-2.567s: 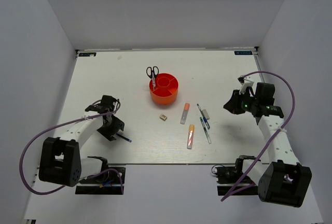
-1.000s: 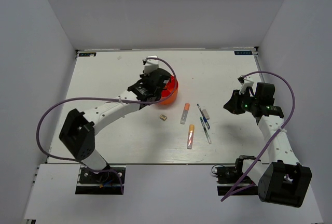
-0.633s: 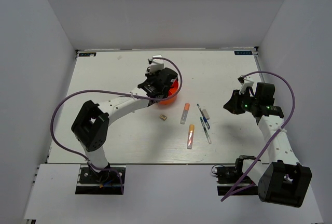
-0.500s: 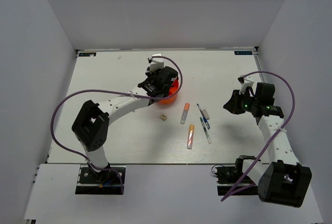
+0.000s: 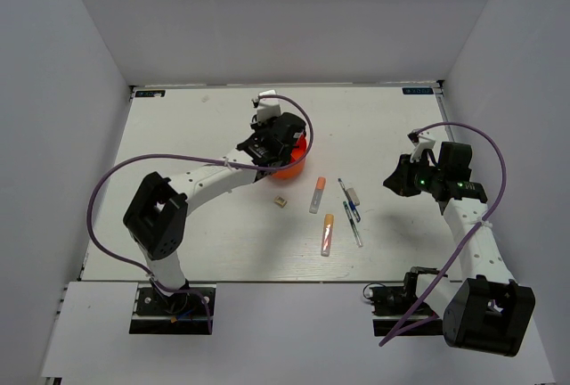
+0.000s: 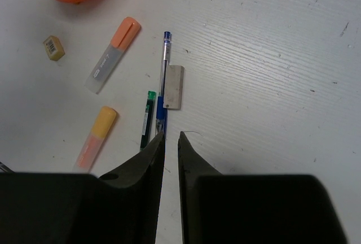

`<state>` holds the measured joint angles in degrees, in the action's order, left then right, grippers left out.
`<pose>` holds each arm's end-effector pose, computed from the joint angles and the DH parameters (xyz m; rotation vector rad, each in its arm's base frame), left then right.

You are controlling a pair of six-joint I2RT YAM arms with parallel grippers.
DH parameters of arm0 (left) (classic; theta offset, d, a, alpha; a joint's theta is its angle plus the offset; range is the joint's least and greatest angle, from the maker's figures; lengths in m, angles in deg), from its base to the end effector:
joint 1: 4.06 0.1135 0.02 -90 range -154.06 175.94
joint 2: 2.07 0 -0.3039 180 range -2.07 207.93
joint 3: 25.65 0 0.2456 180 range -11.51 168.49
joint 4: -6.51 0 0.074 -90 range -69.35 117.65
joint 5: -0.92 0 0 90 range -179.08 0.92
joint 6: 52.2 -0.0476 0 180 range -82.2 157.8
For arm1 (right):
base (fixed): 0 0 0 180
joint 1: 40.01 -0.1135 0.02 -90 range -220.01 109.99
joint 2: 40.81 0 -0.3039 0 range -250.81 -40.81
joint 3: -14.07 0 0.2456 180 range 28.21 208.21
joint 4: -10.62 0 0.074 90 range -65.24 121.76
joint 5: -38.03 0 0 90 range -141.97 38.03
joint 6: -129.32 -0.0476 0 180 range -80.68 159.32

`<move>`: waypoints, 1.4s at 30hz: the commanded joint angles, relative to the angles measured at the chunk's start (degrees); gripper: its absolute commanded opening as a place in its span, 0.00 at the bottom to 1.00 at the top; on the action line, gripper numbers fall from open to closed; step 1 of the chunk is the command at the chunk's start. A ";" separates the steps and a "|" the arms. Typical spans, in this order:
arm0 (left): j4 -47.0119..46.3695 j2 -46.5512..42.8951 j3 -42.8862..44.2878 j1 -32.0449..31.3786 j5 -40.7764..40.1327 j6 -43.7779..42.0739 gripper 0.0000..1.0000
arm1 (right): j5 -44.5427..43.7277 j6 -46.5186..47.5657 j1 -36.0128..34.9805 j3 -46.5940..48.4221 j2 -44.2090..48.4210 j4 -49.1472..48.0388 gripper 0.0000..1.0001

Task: Sort the stationery into containers
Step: Place the pen in the storage box, then pick up the pen from the center of the board.

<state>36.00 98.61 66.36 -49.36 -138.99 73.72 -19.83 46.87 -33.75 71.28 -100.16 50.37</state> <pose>0.3082 -0.2597 0.3105 -0.2775 1.9612 0.0713 0.1972 0.0038 0.2895 -0.3077 2.1968 0.5111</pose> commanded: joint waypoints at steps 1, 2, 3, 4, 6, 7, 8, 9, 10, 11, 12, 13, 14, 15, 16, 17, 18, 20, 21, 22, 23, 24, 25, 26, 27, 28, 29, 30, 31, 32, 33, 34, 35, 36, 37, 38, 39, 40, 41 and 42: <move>-3.14 -0.05 -1.13 -0.32 -0.27 -0.24 0.00 | 0.99 0.62 0.15 0.70 -0.06 -0.38 0.18; -3.31 0.04 -1.48 -0.40 -0.28 -0.33 0.00 | 0.99 0.62 0.07 0.87 -0.15 -0.64 0.18; -4.01 0.21 -2.27 -0.49 -0.62 -0.50 0.00 | 0.91 0.62 0.07 0.79 -0.06 -0.56 0.18; -4.19 0.04 -3.15 -0.75 -0.63 -0.50 0.00 | 0.82 0.45 0.15 0.61 -0.15 -0.73 0.18; -4.63 -0.22 -4.65 -0.84 -1.15 -0.15 0.00 | 1.17 0.45 0.07 0.70 -0.06 -0.73 0.18; -4.98 -0.31 -5.70 -1.02 -1.15 0.02 0.00 | 1.26 0.53 0.07 0.70 -0.24 -0.65 0.18; -5.33 -0.57 -6.49 -1.11 -1.33 0.11 0.00 | 1.52 0.45 0.07 0.70 -0.15 -0.73 0.20; -5.07 -0.92 -6.93 -1.19 -1.24 0.37 0.00 | 1.52 0.45 0.15 0.61 -0.15 -0.73 0.20; -5.07 -1.02 -7.81 -1.20 -1.16 0.81 0.03 | 1.43 0.36 0.07 0.53 -0.15 -0.65 0.22; -5.07 -1.10 -7.90 -1.28 -1.33 0.90 0.06 | 1.61 0.36 0.15 0.70 -0.24 -0.73 0.25; -5.07 -1.45 -8.17 -1.54 -1.24 0.90 0.10 | 1.61 0.53 0.15 0.61 -0.15 -0.56 0.29; -5.07 -1.80 -8.78 -1.81 -1.50 0.99 0.23 | 1.78 0.62 0.15 0.70 -0.15 -0.56 0.36; -4.98 -1.81 -8.96 -2.25 -1.68 0.73 0.31 | 1.79 0.54 0.15 0.61 -0.06 -0.56 0.42; -5.24 -1.98 -8.96 -2.34 -1.86 0.55 0.37 | 1.96 0.53 0.15 0.70 0.03 -0.38 0.47; -5.42 -2.24 -9.22 -2.60 -1.94 0.12 0.44 | 2.13 0.80 0.15 0.70 0.03 -0.38 0.50; -5.34 -2.59 -9.31 -3.12 -2.03 0.03 0.47 | 2.22 0.80 0.15 0.70 -0.06 -0.21 0.51; -5.42 -3.12 -9.40 -3.22 -2.21 -0.15 0.48 | 2.14 0.89 0.15 0.70 0.03 -0.03 0.51; -5.60 -4.35 -10.28 -3.66 -2.03 -0.41 0.55 | 2.31 1.06 0.15 0.79 0.11 0.15 0.51; -5.60 -4.79 -10.71 -3.66 -2.21 -0.41 0.57 | 2.57 0.97 0.15 0.79 -0.23 0.41 0.51; -5.42 -5.06 -10.98 -3.74 -2.12 -0.41 0.57 | 2.75 0.97 0.07 0.96 -0.41 0.41 0.51; -5.42 -6.36 -11.07 -3.83 -2.21 -0.41 0.57 | 2.93 1.32 0.15 1.05 -0.41 0.67 0.49; -5.34 -6.90 -11.24 -4.09 -2.12 -0.41 0.57 | 3.01 1.50 -0.02 1.05 -0.41 1.02 0.47; -5.25 -7.60 -11.77 -4.36 -2.21 -0.76 0.57 | 3.54 1.76 -0.28 1.57 -0.59 1.29 0.42; -4.99 -9.96 -11.95 -4.45 -2.38 -1.11 0.48 | 3.54 3.07 -0.37 1.93 -0.59 1.99 0.27; -5.07 -11.02 -12.03 -5.49 -2.38 -2.77 0.40 | 3.98 3.61 -0.46 2.10 -1.02 2.51 0.15; -4.29 -12.34 -12.64 -5.85 -2.12 -4.35 0.29 | 5.20 4.92 -0.81 3.15 -1.38 3.91 0.06; -2.80 -16.62 -12.91 -6.20 -1.42 -5.33 0.09 | 5.47 5.54 -1.77 4.38 -3.21 6.01 0.00; -1.74 -18.14 -14.22 -7.08 -0.03 -6.64 0.04 | 6.00 7.20 -2.21 6.04 -4.36 7.51 0.00; 1.14 -19.81 -14.93 -7.08 1.82 -7.52 0.01 | 5.66 8.26 -4.13 6.84 -5.24 8.14 0.00; 3.87 -25.48 -16.68 -6.56 8.71 -9.71 0.01 | 4.87 8.88 -4.85 8.42 -9.08 9.62 0.00; 7.29 -29.10 -18.43 -5.77 11.65 -9.73 0.08 | 4.17 8.88 -5.90 10.09 -10.42 9.46 0.07; 9.76 -32.97 -19.06 -4.81 14.64 -9.21 0.19 | 2.33 8.88 -9.13 10.63 -11.65 9.46 0.15; 15.26 -33.96 -19.50 -1.93 20.67 -7.72 0.44 | 0.75 8.80 -10.29 13.50 -15.93 9.55 0.27; 20.45 -35.02 -20.72 1.93 26.56 -7.97 0.47 | -0.31 9.06 -11.44 14.58 -17.36 9.46 0.35; 22.07 -36.77 -21.61 5.62 29.49 -8.67 0.52 | -1.37 8.80 -15.10 15.81 -20.16 9.38 0.39; 23.04 -38.79 -22.66 7.23 33.61 -10.07 0.57 | -5.21 8.62 -16.18 19.30 -23.15 9.64 0.40; 25.32 -39.59 -26.50 10.03 35.65 -10.95 0.67 | -6.46 7.58 -18.37 20.29 -26.13 9.64 0.44; 25.16 -41.69 -28.10 13.36 37.24 -11.74 0.69 | -8.74 7.22 -20.30 21.34 -27.64 9.29 0.45; 25.08 -42.49 -29.42 15.05 40.30 -12.27 0.69 | -11.11 6.52 -21.28 23.53 -29.23 9.29 0.46; 24.81 -44.50 -33.27 19.50 43.03 -12.19 0.70 | -12.09 6.16 -22.77 25.29 -33.68 9.46 0.48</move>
<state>52.92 55.86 39.76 -36.12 -110.20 63.99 -25.12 54.06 -53.02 91.63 -128.55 58.72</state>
